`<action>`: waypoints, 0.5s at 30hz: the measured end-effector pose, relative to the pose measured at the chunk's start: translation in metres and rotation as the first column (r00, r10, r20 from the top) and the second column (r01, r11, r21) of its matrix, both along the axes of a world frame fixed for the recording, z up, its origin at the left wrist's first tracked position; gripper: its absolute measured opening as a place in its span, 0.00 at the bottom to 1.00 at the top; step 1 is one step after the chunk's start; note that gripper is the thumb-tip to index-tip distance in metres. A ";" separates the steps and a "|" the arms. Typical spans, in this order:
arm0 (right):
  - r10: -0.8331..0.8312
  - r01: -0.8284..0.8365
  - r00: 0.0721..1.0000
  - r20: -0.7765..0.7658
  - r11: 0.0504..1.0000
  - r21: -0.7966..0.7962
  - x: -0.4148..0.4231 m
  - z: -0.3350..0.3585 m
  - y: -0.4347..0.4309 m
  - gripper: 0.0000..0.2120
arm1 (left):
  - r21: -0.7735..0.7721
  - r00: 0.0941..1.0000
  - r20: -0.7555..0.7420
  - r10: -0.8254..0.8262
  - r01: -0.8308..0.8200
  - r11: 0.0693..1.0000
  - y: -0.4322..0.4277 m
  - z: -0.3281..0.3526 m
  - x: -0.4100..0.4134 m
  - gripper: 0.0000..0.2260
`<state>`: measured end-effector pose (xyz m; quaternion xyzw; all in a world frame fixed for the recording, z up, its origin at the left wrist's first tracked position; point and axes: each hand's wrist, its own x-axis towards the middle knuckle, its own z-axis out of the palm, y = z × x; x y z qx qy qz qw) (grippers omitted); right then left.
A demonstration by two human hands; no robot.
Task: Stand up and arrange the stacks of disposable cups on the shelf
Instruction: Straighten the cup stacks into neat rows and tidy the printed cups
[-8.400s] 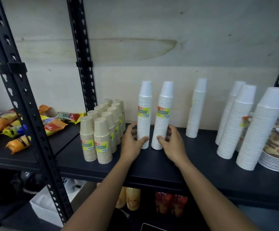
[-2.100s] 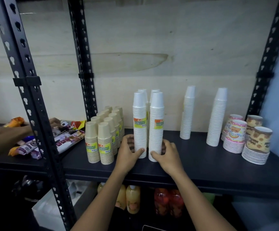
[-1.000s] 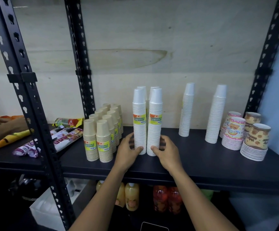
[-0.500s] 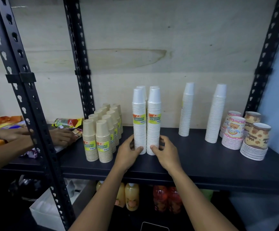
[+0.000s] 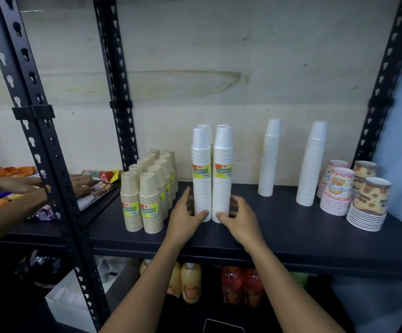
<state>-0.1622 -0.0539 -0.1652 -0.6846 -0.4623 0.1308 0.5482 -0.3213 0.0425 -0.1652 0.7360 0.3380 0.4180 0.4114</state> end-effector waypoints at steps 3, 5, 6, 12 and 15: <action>0.006 -0.006 0.999 -0.031 1.000 0.005 0.004 0.003 -0.007 0.33 | 0.028 0.987 0.065 0.146 -0.149 0.989 -0.009 0.004 0.000 0.39; 0.015 -0.015 0.998 -0.061 1.000 0.000 0.008 0.007 -0.017 0.35 | 0.089 0.962 0.143 0.231 -0.245 0.966 -0.018 0.009 -0.001 0.30; 0.018 -0.018 0.998 -0.067 1.000 0.005 0.011 0.011 -0.023 0.34 | 0.127 0.948 0.186 0.258 -0.283 0.950 -0.023 0.015 -0.001 0.26; -0.069 0.070 0.997 -0.016 0.990 0.124 0.044 0.051 -0.067 0.24 | 0.365 0.920 0.352 0.171 -0.303 0.880 -0.060 0.082 0.016 0.13; -0.126 0.119 0.991 0.035 0.978 0.171 0.063 0.074 -0.084 0.23 | 0.468 0.939 0.341 0.049 -0.214 0.857 -0.081 0.111 0.044 0.14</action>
